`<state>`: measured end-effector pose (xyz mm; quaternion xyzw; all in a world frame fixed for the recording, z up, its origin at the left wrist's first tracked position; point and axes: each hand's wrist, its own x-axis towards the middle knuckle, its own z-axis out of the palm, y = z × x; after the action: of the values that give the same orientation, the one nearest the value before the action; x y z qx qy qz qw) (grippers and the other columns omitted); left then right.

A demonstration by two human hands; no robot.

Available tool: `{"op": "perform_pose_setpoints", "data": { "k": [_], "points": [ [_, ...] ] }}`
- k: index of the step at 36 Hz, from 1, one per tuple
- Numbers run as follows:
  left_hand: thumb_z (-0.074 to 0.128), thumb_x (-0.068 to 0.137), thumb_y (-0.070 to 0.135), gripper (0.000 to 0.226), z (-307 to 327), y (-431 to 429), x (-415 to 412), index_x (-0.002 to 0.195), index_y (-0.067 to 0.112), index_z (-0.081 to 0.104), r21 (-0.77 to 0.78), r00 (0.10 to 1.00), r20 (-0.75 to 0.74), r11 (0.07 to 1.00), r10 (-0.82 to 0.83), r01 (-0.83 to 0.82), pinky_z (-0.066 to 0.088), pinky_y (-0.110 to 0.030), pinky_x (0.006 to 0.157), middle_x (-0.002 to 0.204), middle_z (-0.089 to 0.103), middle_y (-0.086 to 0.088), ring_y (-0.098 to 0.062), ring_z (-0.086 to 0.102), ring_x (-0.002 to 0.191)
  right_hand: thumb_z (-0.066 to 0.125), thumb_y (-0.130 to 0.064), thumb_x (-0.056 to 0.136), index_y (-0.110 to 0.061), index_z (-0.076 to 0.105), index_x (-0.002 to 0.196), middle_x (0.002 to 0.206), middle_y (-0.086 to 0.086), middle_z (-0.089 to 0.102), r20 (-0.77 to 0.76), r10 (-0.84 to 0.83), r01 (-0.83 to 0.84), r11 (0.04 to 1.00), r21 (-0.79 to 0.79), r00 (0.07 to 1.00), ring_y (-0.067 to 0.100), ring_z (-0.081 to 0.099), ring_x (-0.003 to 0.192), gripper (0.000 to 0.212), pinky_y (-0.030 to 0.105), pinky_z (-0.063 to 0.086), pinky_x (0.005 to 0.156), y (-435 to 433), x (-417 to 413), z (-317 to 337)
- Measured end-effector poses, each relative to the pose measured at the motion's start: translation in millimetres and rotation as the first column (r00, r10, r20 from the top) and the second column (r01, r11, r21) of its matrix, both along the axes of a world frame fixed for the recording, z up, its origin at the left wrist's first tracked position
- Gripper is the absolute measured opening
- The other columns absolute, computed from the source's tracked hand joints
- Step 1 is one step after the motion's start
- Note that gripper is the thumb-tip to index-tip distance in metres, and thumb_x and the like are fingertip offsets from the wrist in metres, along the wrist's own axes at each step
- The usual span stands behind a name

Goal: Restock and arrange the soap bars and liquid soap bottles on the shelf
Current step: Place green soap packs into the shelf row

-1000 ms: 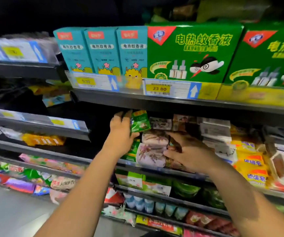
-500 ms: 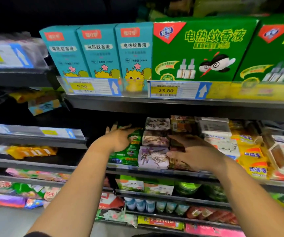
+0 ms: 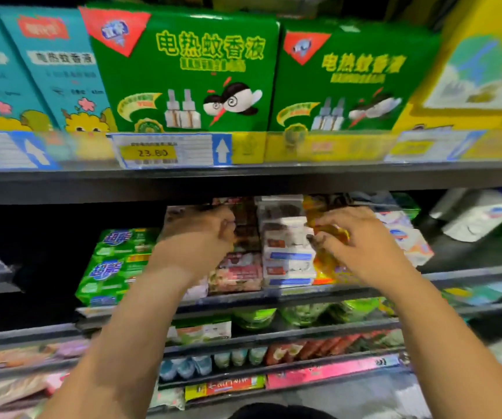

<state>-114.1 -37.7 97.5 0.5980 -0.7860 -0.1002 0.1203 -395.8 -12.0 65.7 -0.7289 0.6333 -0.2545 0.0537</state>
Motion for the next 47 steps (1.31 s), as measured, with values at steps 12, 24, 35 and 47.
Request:
{"op": "perform_pose_setpoints", "data": {
  "k": [12, 24, 35, 47],
  "points": [
    [0.048, 0.099, 0.039, 0.024, -28.8, 14.7, -199.1, 0.12, 0.034, 0.057, -0.036, 0.903, -0.083, 0.907, -0.422, 0.42, 0.048, -0.035, 0.089, 0.126, 0.055, 0.011, -0.016, 0.055, 0.112, 0.072, -0.013, 0.086, -0.003, 0.057, 0.131, 0.128, 0.02, 0.06, 0.032, -0.431, 0.422, 0.895, 0.14, 0.902, 0.037, 0.056, 0.119, 0.048, 0.034, 0.039, 0.096, -7.6, -224.9, -45.0],
    [0.044, 0.096, 0.039, 0.043, -50.2, 17.7, -324.4, 0.137, 0.032, 0.057, -0.094, 0.884, -0.084, 0.887, -0.459, 0.452, 0.008, -0.031, 0.124, 0.156, 0.04, 0.008, -0.013, 0.012, 0.153, 0.079, -0.033, 0.08, -0.001, 0.042, 0.145, 0.143, 0.023, 0.045, 0.089, -0.079, 0.054, 0.965, 0.257, 0.993, 0.037, 0.04, 0.135, 0.082, 0.021, 0.033, 0.1, -110.6, -280.3, -70.3],
    [0.066, 0.087, 0.027, 0.048, -55.1, 20.0, -351.1, 0.133, 0.033, 0.057, -0.209, 0.833, -0.377, 0.914, -0.404, 0.348, 0.044, -0.046, 0.108, 0.148, 0.046, 0.002, -0.018, 0.036, 0.143, 0.091, -0.026, 0.067, -0.016, 0.052, 0.124, 0.12, 0.007, 0.055, 0.465, -0.217, 0.161, 0.974, 0.157, 0.858, 0.023, 0.056, 0.108, 0.07, 0.029, 0.043, 0.086, -35.8, -317.3, -71.2],
    [0.076, 0.075, 0.052, 0.048, -67.0, 26.6, -411.3, 0.118, 0.037, 0.062, -0.282, 0.658, -0.64, 0.918, -0.396, 0.278, 0.044, -0.033, 0.106, 0.133, 0.045, 0.011, -0.006, 0.047, 0.128, 0.077, -0.074, 0.063, -0.025, 0.055, 0.139, 0.139, -0.002, 0.06, 0.939, -0.218, -0.378, 0.872, 0.31, 0.266, 0.02, 0.05, 0.135, 0.093, 0.05, 0.034, 0.116, 47.8, -354.7, -23.4]
  ]
}}
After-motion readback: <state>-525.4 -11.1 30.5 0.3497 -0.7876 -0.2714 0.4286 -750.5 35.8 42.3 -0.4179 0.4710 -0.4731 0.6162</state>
